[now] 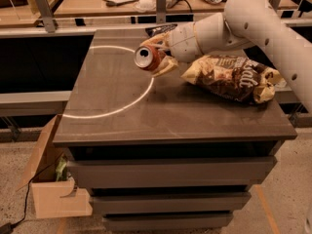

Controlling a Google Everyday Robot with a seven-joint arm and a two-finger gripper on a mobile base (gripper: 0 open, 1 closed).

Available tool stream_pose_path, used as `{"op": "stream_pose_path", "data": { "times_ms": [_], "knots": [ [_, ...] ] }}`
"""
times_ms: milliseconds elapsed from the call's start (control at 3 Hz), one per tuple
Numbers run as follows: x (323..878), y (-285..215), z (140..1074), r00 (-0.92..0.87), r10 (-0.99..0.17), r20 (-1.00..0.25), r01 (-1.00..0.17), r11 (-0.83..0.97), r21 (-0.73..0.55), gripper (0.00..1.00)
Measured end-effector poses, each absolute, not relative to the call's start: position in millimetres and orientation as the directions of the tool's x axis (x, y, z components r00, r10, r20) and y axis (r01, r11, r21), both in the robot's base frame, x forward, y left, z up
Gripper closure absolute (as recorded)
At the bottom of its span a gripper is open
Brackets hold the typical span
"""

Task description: Knock coke can over

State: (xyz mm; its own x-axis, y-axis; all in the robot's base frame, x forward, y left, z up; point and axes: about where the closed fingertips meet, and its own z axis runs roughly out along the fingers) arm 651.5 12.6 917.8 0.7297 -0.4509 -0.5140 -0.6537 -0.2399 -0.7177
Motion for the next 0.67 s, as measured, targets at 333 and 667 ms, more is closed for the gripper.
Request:
{"op": "stream_pose_path", "data": {
  "times_ms": [333, 667],
  "knots": [
    [642.5, 19.9, 917.5, 0.780, -0.491, -0.388, -0.603, -0.425, -0.675, 1.00],
    [643.0, 21.7, 914.7, 0.777, -0.487, -0.399, -0.608, -0.416, -0.676, 1.00]
  ]
}}
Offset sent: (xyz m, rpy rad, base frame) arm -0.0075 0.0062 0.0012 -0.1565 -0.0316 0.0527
